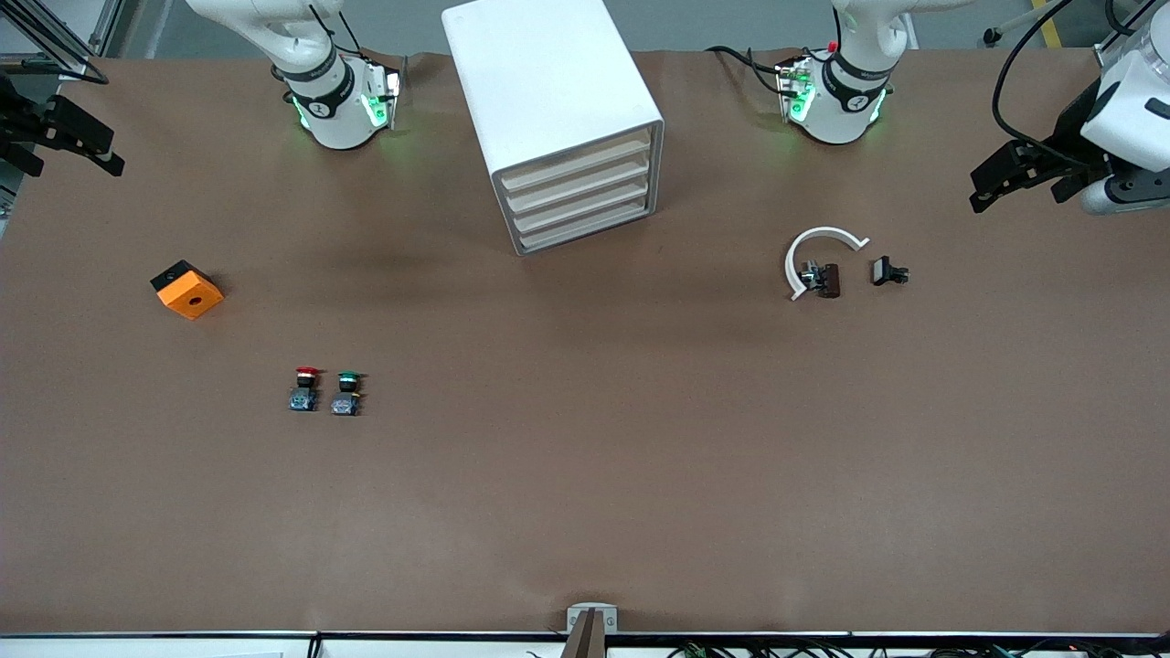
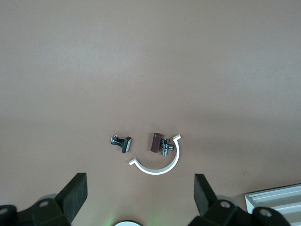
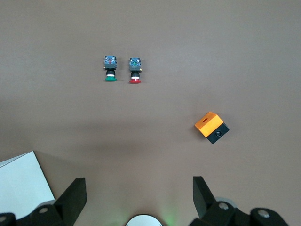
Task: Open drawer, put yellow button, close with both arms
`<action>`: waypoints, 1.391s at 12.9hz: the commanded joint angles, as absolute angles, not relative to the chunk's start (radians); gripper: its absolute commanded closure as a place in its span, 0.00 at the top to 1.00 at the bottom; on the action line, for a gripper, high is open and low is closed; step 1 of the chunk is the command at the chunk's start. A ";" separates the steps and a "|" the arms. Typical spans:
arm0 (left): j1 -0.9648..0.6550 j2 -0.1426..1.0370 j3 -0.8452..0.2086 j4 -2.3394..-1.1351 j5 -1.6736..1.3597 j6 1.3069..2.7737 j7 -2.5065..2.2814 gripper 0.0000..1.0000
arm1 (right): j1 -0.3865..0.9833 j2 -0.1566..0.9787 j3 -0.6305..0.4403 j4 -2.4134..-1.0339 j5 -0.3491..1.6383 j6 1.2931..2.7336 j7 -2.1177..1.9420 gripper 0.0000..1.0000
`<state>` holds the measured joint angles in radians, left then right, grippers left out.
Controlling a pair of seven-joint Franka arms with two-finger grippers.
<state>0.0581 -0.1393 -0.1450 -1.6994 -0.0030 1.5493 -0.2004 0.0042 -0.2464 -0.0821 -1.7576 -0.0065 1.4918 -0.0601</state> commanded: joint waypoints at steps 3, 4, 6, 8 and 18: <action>0.071 -0.127 -0.146 -1.677 -0.018 1.530 -0.259 1.00 | 0.000 -0.235 -0.078 -1.729 -0.009 1.477 -0.055 1.00; 0.068 -0.126 -0.149 -1.675 -0.018 1.525 -0.297 1.00 | 0.000 -0.235 -0.078 -1.729 -0.009 1.477 -0.055 1.00; 0.074 -0.126 -0.147 -1.671 -0.018 1.525 -0.278 1.00 | -0.002 -0.235 -0.078 -1.726 -0.009 1.477 -0.055 1.00; 0.074 -0.124 -0.146 -1.671 -0.017 1.525 -0.195 1.00 | -0.002 -0.235 -0.078 -1.726 -0.009 1.479 -0.055 1.00; 0.074 -0.114 -0.146 -1.661 -0.008 1.525 -0.161 1.00 | -0.006 -0.235 -0.080 -1.715 -0.015 1.476 -0.049 1.00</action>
<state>0.0660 -0.1232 -0.1444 -1.6903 -0.0030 1.5441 -0.1825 0.0042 -0.2464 -0.0851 -1.7421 -0.0066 1.4918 -0.0597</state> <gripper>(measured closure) 0.000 0.000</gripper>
